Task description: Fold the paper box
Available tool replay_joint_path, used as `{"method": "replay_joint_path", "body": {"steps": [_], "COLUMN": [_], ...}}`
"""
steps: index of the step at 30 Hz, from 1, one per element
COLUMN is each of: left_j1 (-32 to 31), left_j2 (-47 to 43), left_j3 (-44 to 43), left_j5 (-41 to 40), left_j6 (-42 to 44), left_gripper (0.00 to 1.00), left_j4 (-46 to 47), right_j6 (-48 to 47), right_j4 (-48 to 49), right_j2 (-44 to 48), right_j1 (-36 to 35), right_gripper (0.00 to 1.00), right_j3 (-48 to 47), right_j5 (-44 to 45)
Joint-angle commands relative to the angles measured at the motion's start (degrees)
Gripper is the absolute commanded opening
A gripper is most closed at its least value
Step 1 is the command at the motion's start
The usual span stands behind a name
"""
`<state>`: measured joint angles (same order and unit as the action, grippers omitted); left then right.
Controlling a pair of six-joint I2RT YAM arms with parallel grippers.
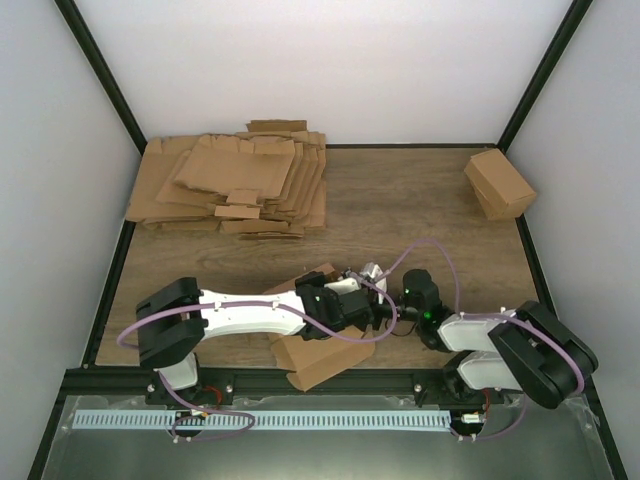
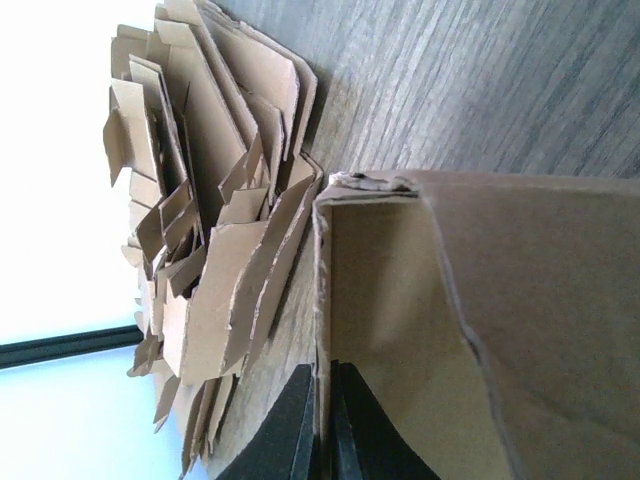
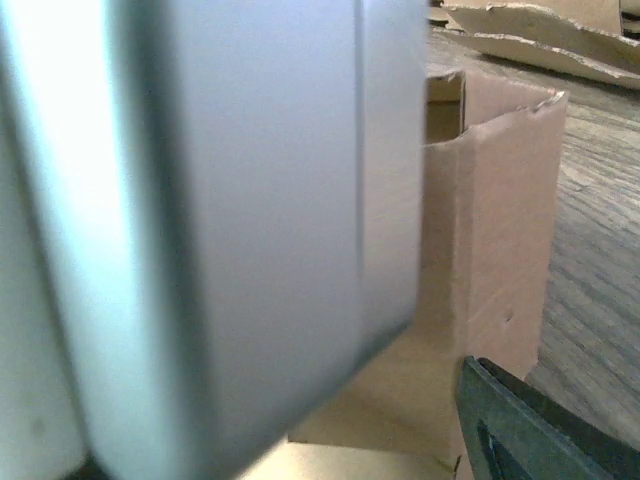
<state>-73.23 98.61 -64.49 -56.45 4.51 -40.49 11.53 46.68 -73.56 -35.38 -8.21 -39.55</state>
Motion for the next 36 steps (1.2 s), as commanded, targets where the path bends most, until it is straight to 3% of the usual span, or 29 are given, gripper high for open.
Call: {"method": "replay_joint_path", "body": {"steps": [1, 8, 12, 16, 19, 21, 30, 33, 36], "left_j1": [-0.4, -0.9, -1.2, -1.2, -1.2, -1.2, -1.3, -1.2, -1.3], "left_j2": [-1.0, -1.3, -1.4, -1.1, -1.0, -1.1, -1.1, -1.3, -1.0], "left_j3": [0.4, 0.4, 0.3, 0.0, -0.1, -0.1, 0.1, 0.3, 0.3], "left_j5": [-2.6, -2.7, -2.7, -2.6, -2.6, -2.6, -2.9, -3.0, -3.2], "left_j6": [0.2, 0.2, 0.3, 0.3, 0.4, 0.2, -0.2, -0.1, 0.1], "left_gripper": [0.04, 0.04, 0.04, 0.04, 0.04, 0.04, 0.04, 0.04, 0.04], "left_j4": [1.7, 1.7, 1.8, 1.8, 1.7, 1.6, 1.1, 1.2, 1.4], "right_j6": [1.2, 2.0, 2.7, 2.1, 3.2, 4.2, 3.6, 3.3, 2.8], "right_j4": [-2.7, -8.3, -6.4, -5.8, -3.3, 0.0, 0.7, -1.1, -3.8], "right_j2": [1.6, 4.3, 6.7, 6.8, 5.5, 4.5, 2.1, 6.6, 10.2], "right_j1": [-0.7, -0.7, -1.5, -5.8, -8.8, -8.9, -9.7, -9.7, -9.7], "right_gripper": [0.75, 0.74, 0.81, 0.94, 0.93, 0.91, 0.75, 0.62, 0.42], "right_j3": [0.2, -0.5, 1.0, 0.9, 1.6, 2.6, 0.7, 2.3, 3.4], "right_j5": [-0.4, 7.5, 10.0, 19.8, 30.9, 33.8, 42.0, 41.9, 41.1]}}
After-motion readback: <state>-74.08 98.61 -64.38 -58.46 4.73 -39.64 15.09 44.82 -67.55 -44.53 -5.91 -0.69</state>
